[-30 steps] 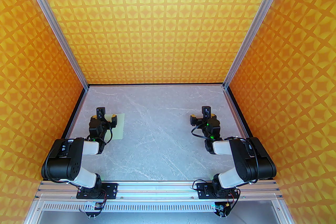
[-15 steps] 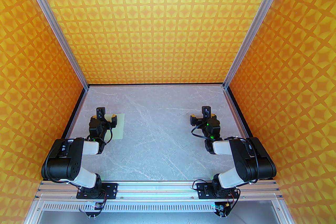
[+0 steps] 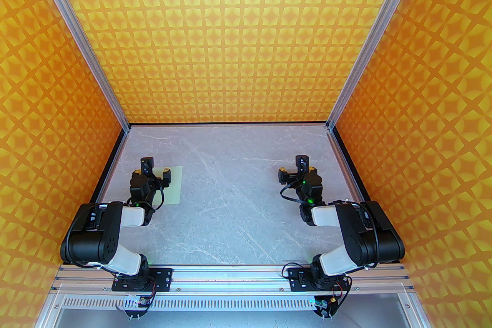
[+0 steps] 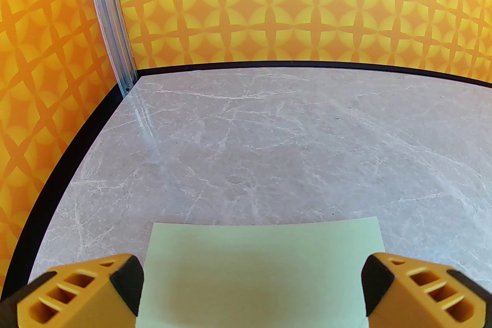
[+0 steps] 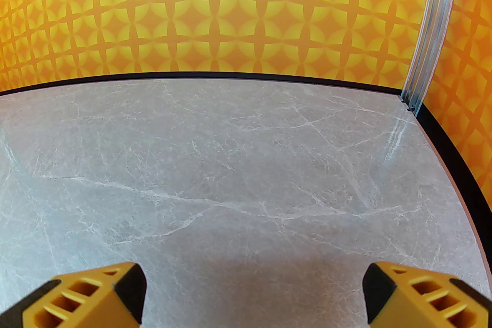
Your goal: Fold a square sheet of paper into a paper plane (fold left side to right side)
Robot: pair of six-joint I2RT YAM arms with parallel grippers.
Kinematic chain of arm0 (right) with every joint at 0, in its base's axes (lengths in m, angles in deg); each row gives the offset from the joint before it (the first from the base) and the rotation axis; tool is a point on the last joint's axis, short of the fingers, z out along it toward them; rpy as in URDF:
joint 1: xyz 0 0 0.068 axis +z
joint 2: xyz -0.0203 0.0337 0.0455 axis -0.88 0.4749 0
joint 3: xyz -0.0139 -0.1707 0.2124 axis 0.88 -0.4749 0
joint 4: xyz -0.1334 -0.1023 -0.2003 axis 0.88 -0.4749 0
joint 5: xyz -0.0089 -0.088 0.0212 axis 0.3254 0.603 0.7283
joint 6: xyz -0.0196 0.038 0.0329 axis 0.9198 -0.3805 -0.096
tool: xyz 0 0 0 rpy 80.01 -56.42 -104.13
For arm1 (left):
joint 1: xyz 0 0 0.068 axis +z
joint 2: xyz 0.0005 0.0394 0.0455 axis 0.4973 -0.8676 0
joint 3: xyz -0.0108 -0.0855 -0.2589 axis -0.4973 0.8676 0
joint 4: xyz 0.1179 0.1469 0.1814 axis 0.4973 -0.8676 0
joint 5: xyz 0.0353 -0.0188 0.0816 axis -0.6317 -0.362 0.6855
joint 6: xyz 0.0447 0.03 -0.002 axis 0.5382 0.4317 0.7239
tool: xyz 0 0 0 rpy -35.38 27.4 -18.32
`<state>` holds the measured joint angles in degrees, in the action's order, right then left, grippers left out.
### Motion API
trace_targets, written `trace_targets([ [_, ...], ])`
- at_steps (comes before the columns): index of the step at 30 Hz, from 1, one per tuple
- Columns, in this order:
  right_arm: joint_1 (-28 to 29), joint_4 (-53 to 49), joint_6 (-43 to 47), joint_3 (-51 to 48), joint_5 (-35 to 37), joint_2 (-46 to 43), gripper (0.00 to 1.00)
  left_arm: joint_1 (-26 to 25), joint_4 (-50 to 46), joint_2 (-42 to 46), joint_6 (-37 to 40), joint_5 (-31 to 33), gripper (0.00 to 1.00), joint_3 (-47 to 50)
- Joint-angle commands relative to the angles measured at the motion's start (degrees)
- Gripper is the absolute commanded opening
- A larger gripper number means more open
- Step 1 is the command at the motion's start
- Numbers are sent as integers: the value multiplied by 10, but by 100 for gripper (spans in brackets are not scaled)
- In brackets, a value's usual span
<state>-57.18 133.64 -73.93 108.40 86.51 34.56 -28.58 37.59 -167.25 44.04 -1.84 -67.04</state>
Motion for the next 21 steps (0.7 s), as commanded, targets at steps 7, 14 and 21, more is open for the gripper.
trace_targets([
  [7,0,4,-7,6,29,-2,99,4,-14,9,-8,-5,99,-12],
  [14,0,-40,-22,4,77,-60,99,4,-245,100,-36,41,99,-94],
  [21,0,-361,-189,128,154,-201,99,16,-713,92,-211,73,99,-360],
])
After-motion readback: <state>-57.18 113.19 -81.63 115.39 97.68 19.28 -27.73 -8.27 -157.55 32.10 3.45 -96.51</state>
